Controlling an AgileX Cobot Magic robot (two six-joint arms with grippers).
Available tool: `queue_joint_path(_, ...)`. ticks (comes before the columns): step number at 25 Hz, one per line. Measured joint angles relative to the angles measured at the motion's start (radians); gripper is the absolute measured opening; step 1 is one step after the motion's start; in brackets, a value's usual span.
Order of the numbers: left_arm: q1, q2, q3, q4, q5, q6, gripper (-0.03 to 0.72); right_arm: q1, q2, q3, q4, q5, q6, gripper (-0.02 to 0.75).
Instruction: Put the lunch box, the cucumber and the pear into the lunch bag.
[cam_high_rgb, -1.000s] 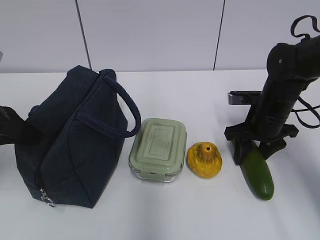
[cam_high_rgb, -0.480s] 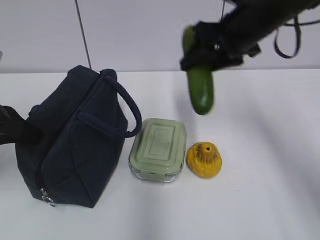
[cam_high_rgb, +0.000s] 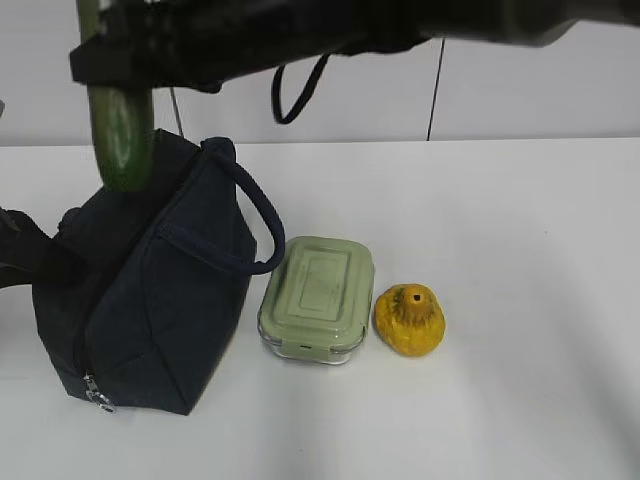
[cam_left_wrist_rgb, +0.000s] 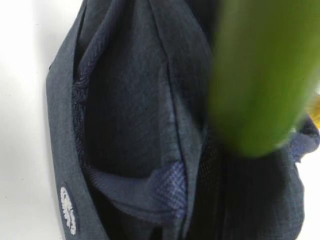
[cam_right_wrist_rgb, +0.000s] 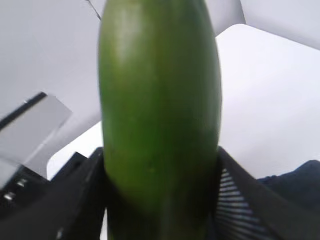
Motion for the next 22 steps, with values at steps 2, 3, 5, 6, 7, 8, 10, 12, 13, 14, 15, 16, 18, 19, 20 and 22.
queue_joint_path(2, 0.000, 0.000, 0.000, 0.000, 0.000, 0.000, -0.016, 0.007, 0.036, 0.000, 0.015, -0.008, -0.050, 0.417)
queue_joint_path(3, 0.000, 0.000, 0.000, 0.000, 0.000, 0.000, -0.016, 0.010, 0.054, -0.002, 0.002, -0.008, -0.061, 0.417)
queue_joint_path(5, 0.000, 0.000, 0.000, -0.001, 0.000, 0.000, -0.016, 0.010, 0.081, -0.002, -0.079, -0.008, -0.052, 0.417)
queue_joint_path(6, 0.000, 0.000, 0.000, -0.001, 0.000, 0.000, -0.016, 0.010, 0.086, -0.002, -0.128, -0.008, -0.031, 0.417)
queue_joint_path(7, 0.000, 0.000, 0.000, -0.002, 0.000, 0.000, -0.016, 0.010, 0.090, -0.002, -0.190, -0.005, -0.008, 0.417)
queue_joint_path(8, 0.000, 0.000, 0.000, -0.002, 0.000, 0.000, -0.016, 0.010, 0.090, -0.002, -0.247, -0.003, 0.015, 0.417)
queue_joint_path(10, 0.000, 0.000, 0.000, -0.003, -0.001, 0.000, -0.016, 0.010, 0.090, -0.004, -0.332, 0.008, 0.066, 0.417)
queue_joint_path(12, 0.000, 0.000, 0.000, -0.004, -0.001, 0.000, -0.016, 0.010, 0.090, -0.004, -0.389, 0.024, 0.107, 0.417)
queue_joint_path(13, 0.000, 0.000, 0.000, -0.005, -0.001, 0.000, -0.016, 0.010, 0.090, -0.004, -0.403, 0.037, 0.120, 0.421)
queue_joint_path(14, 0.000, 0.000, 0.000, -0.005, -0.001, 0.000, -0.016, 0.010, 0.090, -0.004, -0.407, 0.045, 0.126, 0.434)
queue_joint_path(15, 0.000, 0.000, 0.000, -0.005, -0.001, 0.000, -0.016, 0.010, 0.090, -0.004, -0.411, 0.052, 0.131, 0.455)
queue_joint_path(16, 0.000, 0.000, 0.000, -0.005, -0.001, 0.000, -0.016, 0.010, 0.090, -0.004, -0.416, 0.063, 0.133, 0.475)
queue_joint_path(18, 0.000, 0.000, 0.000, -0.005, -0.001, 0.000, -0.016, 0.003, 0.083, -0.004, -0.430, 0.078, 0.138, 0.554)
queue_joint_path(19, 0.000, 0.000, 0.000, -0.005, -0.001, 0.000, -0.016, -0.001, 0.070, -0.004, -0.432, 0.086, 0.140, 0.587)
queue_joint_path(20, 0.000, 0.000, 0.000, -0.005, -0.001, 0.000, -0.016, -0.006, 0.058, -0.004, -0.435, 0.090, 0.140, 0.604)
queue_joint_path(22, 0.000, 0.000, 0.000, -0.005, -0.001, 0.000, -0.016, -0.026, 0.019, -0.004, -0.440, 0.095, 0.140, 0.618)
